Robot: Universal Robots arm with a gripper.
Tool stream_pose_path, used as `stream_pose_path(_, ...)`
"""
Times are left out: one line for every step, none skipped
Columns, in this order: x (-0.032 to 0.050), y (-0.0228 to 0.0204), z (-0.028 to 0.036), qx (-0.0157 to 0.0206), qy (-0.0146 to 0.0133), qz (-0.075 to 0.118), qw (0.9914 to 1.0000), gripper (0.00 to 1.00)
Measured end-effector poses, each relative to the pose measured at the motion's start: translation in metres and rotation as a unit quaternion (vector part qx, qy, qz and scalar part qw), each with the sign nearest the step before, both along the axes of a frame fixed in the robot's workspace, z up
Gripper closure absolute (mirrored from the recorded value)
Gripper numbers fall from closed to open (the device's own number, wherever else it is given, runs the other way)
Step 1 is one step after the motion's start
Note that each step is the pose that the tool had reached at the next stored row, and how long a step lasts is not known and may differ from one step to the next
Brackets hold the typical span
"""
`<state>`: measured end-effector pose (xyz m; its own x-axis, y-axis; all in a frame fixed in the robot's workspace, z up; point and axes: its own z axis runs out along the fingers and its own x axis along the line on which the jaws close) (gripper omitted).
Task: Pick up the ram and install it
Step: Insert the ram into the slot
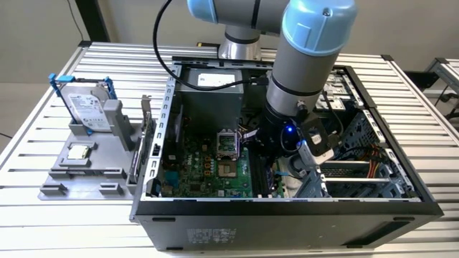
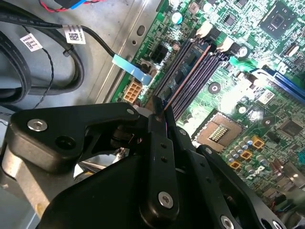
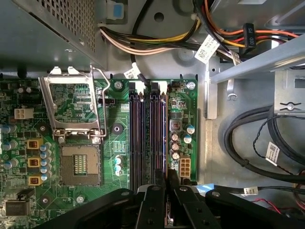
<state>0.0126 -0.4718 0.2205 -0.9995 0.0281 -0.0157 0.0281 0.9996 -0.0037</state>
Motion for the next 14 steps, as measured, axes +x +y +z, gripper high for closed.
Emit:
stream_pose_path(0.0000, 0.0000, 0.0000, -0.0001, 0.0000, 0.000, 1.00000, 1.00)
stream_pose_path(0.0000, 0.0000, -0.0031, 0.0000, -0.0004, 0.000, 1.00000, 1.00)
stream_pose_path(0.0000, 0.0000, -0.0037, -0.0001, -0.0004, 0.000, 1.00000, 1.00)
stream_pose_path(-0.0001, 0.0000, -0.0041, -0.0001, -0.0005, 0.000, 1.00000, 1.00)
stream_pose_path(-0.0001, -0.0001, -0.0042, -0.0002, -0.0005, 0.000, 1.00000, 1.00)
stream_pose_path(-0.0001, -0.0001, -0.0043, -0.0002, -0.0005, 0.000, 1.00000, 1.00)
stream_pose_path(-0.0001, 0.0000, -0.0044, -0.0002, -0.0005, 0.000, 1.00000, 1.00)
stream_pose_path(0.0000, 0.0001, -0.0045, 0.0000, -0.0005, 0.000, 1.00000, 1.00)
stream_pose_path(-0.0001, 0.0001, -0.0045, 0.0000, -0.0005, 0.000, 1.00000, 1.00)
stream_pose_path(-0.0001, 0.0002, -0.0046, 0.0000, -0.0005, 0.000, 1.00000, 1.00)
stream_pose_path(-0.0001, 0.0003, -0.0047, 0.0000, -0.0005, 0.000, 1.00000, 1.00)
stream_pose_path(-0.0001, 0.0004, -0.0047, 0.0000, -0.0005, -0.001, 1.00000, 1.00)
stream_pose_path(-0.0001, 0.0004, -0.0048, -0.0001, -0.0005, -0.001, 1.00000, 1.00)
stream_pose_path(-0.0001, 0.0004, -0.0052, 0.0000, -0.0005, -0.001, 1.00000, 1.00)
